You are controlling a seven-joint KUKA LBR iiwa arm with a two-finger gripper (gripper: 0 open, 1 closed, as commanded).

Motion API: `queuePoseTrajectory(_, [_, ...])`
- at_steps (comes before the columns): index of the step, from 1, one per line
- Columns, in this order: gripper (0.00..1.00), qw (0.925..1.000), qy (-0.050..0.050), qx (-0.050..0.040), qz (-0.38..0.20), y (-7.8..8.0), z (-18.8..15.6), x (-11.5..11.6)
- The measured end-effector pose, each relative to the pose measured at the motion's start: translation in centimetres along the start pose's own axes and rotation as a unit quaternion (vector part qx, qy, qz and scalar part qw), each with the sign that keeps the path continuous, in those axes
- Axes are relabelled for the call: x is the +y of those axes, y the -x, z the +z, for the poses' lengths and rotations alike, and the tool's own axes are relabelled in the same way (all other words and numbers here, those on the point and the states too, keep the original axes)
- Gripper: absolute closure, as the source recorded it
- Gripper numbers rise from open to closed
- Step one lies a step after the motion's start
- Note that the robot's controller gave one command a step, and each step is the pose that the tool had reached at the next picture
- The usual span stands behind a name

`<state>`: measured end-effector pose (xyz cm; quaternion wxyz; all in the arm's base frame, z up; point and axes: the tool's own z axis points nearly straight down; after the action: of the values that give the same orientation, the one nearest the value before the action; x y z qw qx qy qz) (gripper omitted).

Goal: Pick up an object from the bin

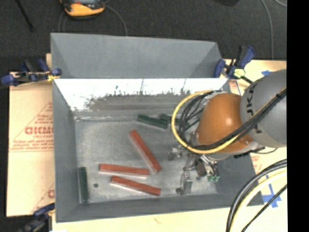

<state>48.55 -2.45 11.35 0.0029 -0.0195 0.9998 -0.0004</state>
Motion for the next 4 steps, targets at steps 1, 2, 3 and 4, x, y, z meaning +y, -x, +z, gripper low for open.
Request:
queuePoseTrajectory(1, [0.00, 1.0000, 0.000, 0.0038, 0.005, 2.8, 1.7, 4.1])
queuePoseTrajectory(2, [1.00, 0.9988, 0.001, -0.0061, 0.048, 3.4, 3.9, 5.5])
queuePoseTrajectory(3, [1.00, 0.9988, 0.001, -0.0058, 0.048, 3.3, 4.0, 5.5])
queuePoseTrajectory(4, [1.00, 1.0000, -0.002, -0.0019, 0.008, 3.9, 4.1, 7.2])
